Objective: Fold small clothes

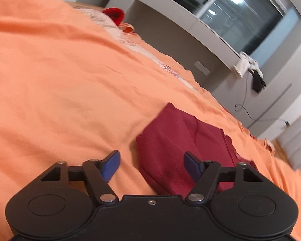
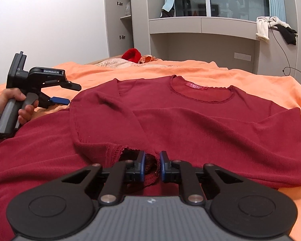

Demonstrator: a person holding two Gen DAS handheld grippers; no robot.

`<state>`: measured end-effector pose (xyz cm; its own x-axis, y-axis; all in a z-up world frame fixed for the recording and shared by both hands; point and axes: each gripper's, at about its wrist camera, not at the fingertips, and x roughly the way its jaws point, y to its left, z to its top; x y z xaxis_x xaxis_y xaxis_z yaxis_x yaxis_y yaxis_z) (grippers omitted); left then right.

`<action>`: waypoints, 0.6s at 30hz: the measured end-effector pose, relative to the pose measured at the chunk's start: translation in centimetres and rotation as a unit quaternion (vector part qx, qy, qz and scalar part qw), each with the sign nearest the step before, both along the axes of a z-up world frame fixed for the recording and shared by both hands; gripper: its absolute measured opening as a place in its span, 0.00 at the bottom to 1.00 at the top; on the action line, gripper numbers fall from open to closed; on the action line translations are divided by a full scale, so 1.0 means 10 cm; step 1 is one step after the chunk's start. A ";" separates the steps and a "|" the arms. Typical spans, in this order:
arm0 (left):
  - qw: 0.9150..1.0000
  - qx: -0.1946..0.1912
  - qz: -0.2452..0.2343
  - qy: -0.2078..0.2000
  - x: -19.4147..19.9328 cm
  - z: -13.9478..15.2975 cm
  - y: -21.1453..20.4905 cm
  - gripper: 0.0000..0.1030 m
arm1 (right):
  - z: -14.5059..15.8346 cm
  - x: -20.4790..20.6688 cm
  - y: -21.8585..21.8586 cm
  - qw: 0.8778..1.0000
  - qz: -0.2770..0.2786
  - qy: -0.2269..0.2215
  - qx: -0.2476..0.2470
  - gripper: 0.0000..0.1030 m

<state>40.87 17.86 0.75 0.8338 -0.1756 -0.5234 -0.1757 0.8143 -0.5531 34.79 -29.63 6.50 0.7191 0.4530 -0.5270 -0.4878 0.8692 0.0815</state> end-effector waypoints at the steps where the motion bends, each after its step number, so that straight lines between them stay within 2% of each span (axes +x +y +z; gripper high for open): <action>1: 1.000 -0.006 0.004 0.000 0.02 -0.01 0.02 0.62 | 0.00 0.00 0.00 1.000 0.000 0.001 0.000 0.16; 2: 1.000 -0.013 0.007 -0.001 0.03 -0.02 0.04 0.54 | -0.01 0.00 0.00 1.000 0.000 0.002 0.000 0.16; 3: 1.000 -0.018 0.007 -0.001 0.05 -0.03 0.05 0.40 | -0.01 0.00 0.00 1.000 0.000 0.001 -0.001 0.16; 6: 1.000 -0.018 -0.001 0.008 0.09 -0.04 0.03 0.16 | -0.02 0.00 0.02 1.000 0.000 0.000 -0.005 0.16; 11: 0.999 0.043 0.006 -0.006 0.05 0.07 -0.13 0.02 | -0.01 -0.02 0.02 1.000 -0.002 -0.006 -0.007 0.15; 15: 0.995 0.099 0.023 -0.014 0.01 0.18 -0.25 0.02 | 0.02 -0.09 0.06 0.999 0.000 -0.022 -0.024 0.10; 18: 0.991 0.129 0.019 0.003 0.05 0.18 -0.31 0.02 | 0.02 -0.10 0.07 0.999 0.003 -0.022 -0.029 0.10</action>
<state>41.35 14.73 2.60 0.8343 -0.0041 -0.5513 -0.2115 0.9211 -0.3268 33.75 -28.90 6.66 0.7394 0.4271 -0.5205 -0.4949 0.8689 0.0100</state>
